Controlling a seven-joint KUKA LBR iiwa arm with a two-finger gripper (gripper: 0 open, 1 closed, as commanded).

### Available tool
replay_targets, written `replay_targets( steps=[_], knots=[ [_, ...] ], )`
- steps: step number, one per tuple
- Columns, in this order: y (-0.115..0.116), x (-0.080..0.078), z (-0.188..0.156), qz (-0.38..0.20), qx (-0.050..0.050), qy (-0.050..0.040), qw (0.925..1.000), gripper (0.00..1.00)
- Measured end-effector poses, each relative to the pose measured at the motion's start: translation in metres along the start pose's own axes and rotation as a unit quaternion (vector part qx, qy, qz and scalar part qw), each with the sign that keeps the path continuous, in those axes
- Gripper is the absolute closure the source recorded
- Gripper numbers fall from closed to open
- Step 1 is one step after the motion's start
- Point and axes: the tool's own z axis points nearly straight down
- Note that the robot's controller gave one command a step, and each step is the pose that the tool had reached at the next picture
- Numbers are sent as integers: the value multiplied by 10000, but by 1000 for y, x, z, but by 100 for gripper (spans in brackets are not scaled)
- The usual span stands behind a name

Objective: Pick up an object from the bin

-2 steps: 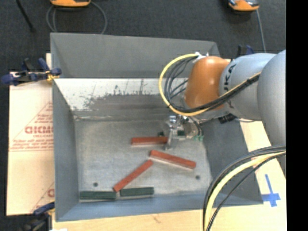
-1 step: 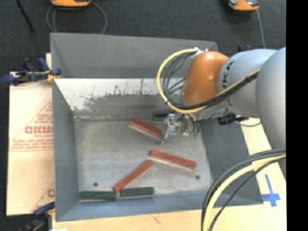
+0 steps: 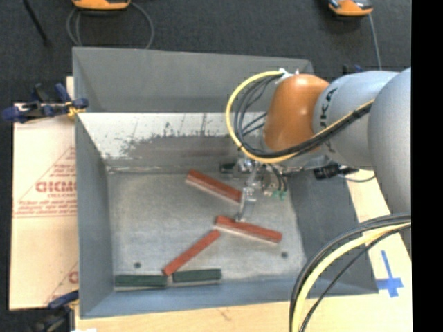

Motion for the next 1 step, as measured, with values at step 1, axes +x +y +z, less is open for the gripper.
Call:
replay_targets(
  steps=[1],
  knots=[
    [9,-9,21,353,-7,0,9994,0]
  ],
)
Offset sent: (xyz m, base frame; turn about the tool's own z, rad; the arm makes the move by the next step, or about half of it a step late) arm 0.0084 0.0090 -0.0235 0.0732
